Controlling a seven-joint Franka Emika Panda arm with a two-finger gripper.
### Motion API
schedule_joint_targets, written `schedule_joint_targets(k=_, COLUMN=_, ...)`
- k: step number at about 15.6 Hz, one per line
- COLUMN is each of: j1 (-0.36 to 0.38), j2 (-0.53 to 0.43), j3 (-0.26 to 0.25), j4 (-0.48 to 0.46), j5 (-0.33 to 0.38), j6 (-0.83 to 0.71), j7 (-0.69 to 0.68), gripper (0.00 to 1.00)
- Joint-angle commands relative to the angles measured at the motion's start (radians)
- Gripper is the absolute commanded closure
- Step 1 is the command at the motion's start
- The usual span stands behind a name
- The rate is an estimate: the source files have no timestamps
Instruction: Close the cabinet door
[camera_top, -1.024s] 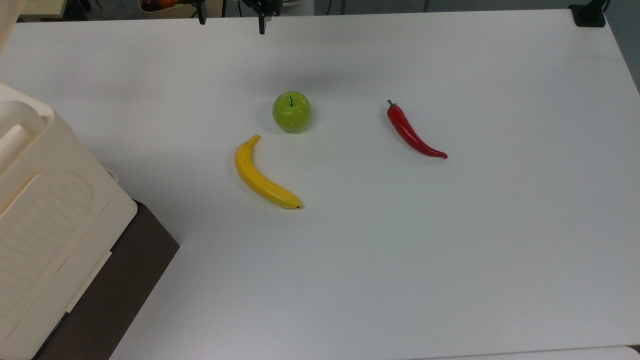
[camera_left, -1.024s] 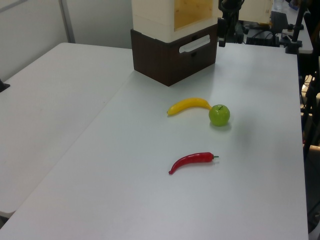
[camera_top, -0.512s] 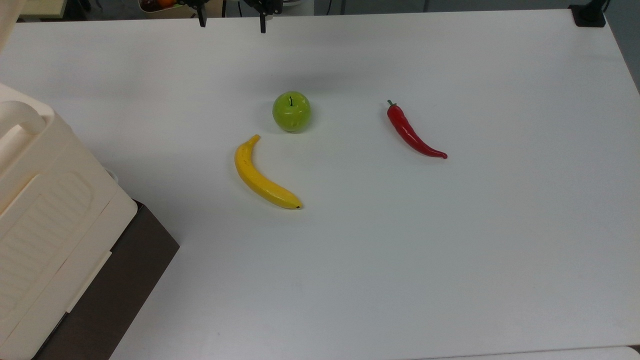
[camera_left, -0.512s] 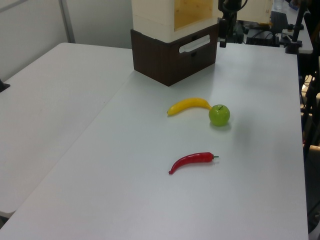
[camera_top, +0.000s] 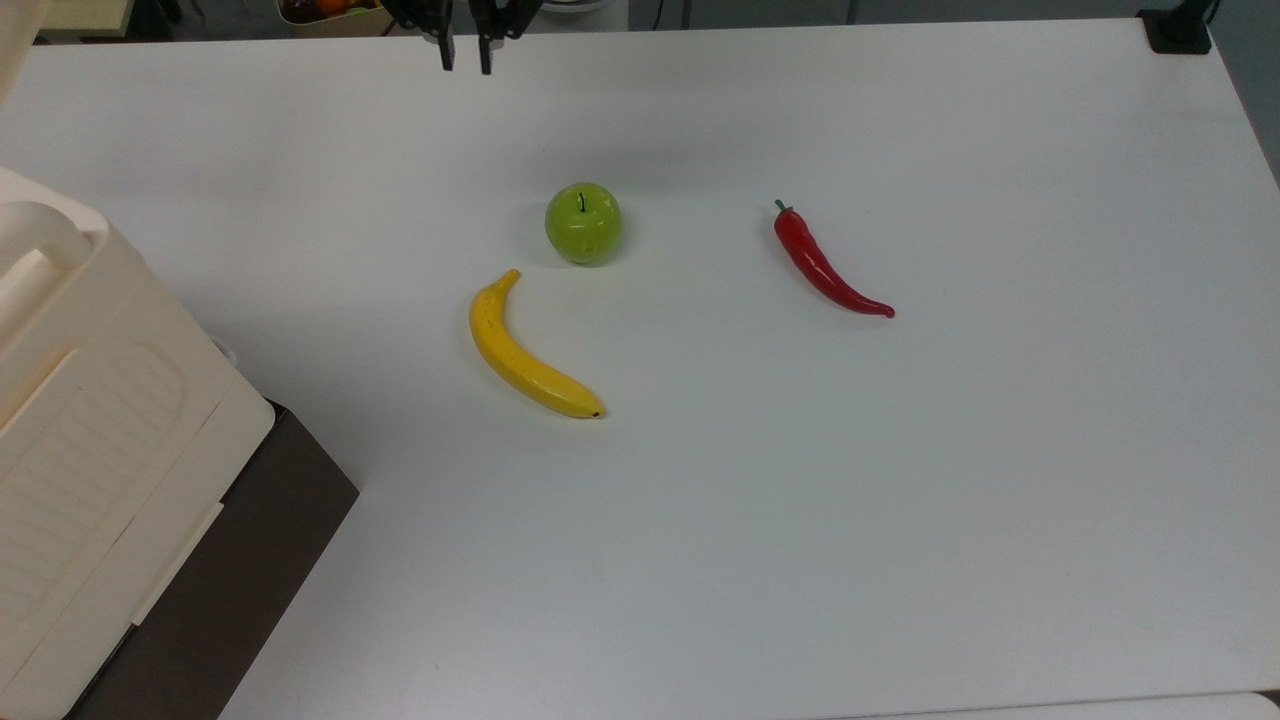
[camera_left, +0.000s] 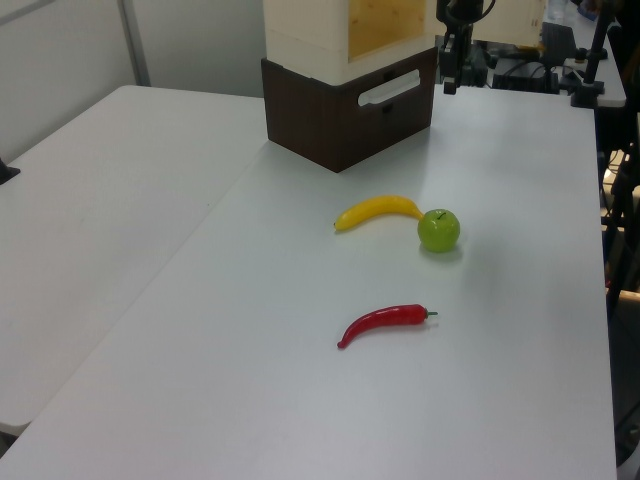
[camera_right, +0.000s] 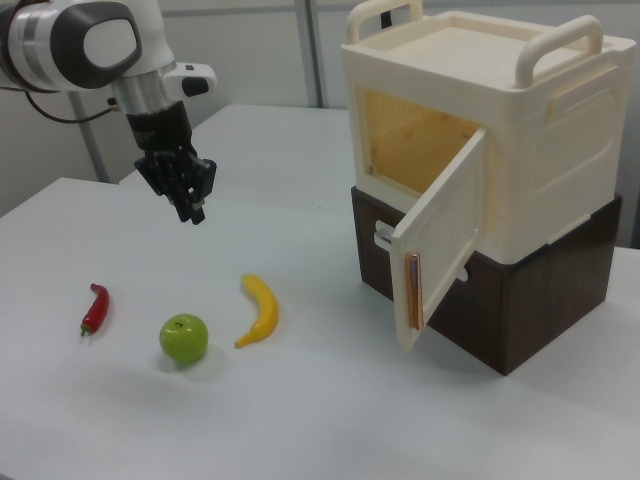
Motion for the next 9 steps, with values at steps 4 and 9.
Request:
schedule_joint_targets(k=4, j1=-0.026, j2=-0.009, j3=-0.011, j4=0.011, j5=-0.001, j6=-0.029, j7=-0.024, gripper=1.00)
schedule_joint_targets(k=9, j1=-0.116, j2=-0.011, j3=-0.028, j4=0.136, j5=-0.030, j6=-0.073, j7=-0.021, gripper=1.00)
